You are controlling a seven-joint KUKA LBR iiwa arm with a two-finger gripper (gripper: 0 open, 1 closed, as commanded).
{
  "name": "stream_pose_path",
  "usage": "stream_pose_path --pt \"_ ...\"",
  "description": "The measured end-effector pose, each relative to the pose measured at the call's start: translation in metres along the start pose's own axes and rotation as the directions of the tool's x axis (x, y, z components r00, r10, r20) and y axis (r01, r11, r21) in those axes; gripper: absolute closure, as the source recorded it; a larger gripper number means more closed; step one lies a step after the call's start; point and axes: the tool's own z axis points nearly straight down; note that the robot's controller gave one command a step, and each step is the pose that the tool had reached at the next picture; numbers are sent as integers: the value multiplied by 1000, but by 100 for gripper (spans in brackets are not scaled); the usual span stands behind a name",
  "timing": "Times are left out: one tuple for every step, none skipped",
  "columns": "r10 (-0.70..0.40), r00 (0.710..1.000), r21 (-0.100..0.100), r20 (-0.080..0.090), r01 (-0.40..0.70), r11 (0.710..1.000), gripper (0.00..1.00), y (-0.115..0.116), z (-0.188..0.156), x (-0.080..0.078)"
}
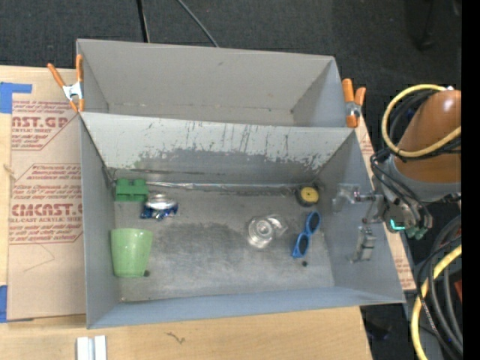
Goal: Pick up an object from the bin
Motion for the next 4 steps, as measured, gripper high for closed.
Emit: stream_pose_path --pt "-270 963 -1 3 270 963 0 56 96 -8" --pt "-503 864 5 7 503 864 0 28 105 -46" --pt "-504 864 5 7 504 864 100 29 105 -46" --pt "-514 857 10 12 514 858 100 42 -53 -31"
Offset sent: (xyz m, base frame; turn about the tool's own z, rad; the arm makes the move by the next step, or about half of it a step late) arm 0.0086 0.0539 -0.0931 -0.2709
